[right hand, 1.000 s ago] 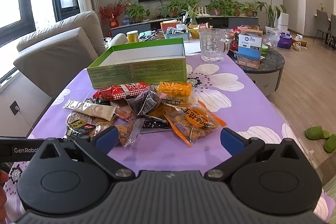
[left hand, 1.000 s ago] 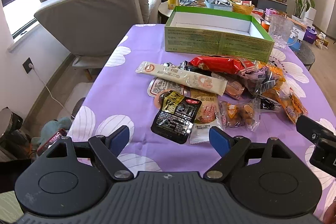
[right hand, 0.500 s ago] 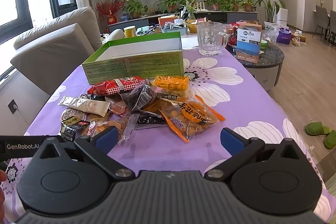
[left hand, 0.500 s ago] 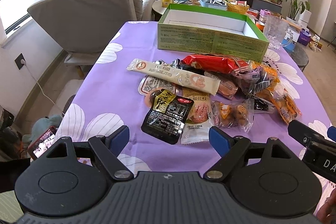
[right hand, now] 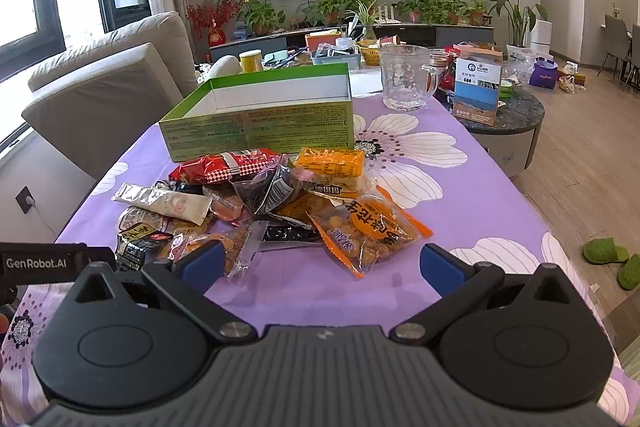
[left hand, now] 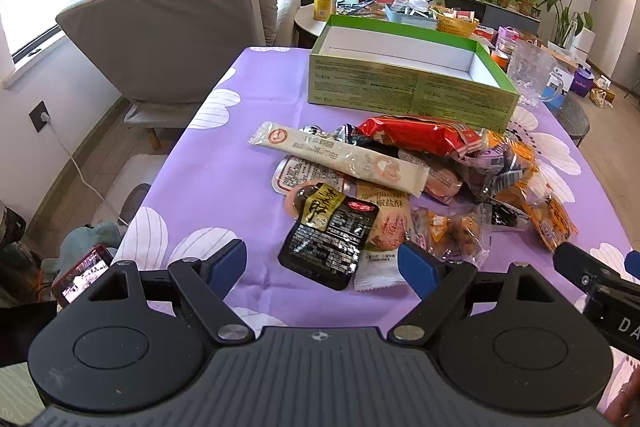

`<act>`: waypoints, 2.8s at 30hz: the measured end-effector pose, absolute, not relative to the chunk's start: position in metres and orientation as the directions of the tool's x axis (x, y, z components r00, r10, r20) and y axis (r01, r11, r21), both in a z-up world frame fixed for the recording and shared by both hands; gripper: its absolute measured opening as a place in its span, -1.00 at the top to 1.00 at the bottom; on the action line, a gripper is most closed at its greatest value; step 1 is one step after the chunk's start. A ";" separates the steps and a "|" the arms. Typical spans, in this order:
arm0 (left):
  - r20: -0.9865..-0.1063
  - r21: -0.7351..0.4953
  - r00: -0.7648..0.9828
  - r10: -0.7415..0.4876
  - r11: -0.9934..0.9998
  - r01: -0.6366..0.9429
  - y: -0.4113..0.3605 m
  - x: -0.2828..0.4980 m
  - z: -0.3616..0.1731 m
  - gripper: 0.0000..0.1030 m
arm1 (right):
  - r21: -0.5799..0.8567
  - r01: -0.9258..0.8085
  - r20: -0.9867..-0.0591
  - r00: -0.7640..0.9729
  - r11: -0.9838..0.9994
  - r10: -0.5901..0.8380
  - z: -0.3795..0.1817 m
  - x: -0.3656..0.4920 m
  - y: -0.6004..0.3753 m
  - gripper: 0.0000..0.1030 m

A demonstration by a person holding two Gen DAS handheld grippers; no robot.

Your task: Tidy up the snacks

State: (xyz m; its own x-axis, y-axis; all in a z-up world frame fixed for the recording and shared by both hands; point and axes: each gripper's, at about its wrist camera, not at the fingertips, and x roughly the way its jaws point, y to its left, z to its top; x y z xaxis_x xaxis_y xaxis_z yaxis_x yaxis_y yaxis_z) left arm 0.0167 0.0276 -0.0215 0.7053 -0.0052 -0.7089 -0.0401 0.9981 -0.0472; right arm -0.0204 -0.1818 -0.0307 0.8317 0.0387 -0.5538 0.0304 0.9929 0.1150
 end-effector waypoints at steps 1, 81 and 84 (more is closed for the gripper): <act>-0.710 -0.050 0.705 -0.003 0.998 -0.046 0.029 0.017 -0.021 -0.58 | 0.113 0.032 -0.555 0.831 0.993 0.036 -0.031 -0.020 -0.182 -0.31; -0.677 -0.230 0.730 -0.095 0.969 -0.087 0.039 0.118 -0.007 0.80 | 0.108 -0.162 -0.675 0.712 0.981 0.192 -0.069 0.071 -0.236 -0.30; -0.678 -0.220 0.729 -0.096 0.972 -0.077 0.037 0.115 -0.006 0.80 | 0.110 -0.155 -0.664 0.723 0.982 0.189 -0.063 0.061 -0.240 -0.30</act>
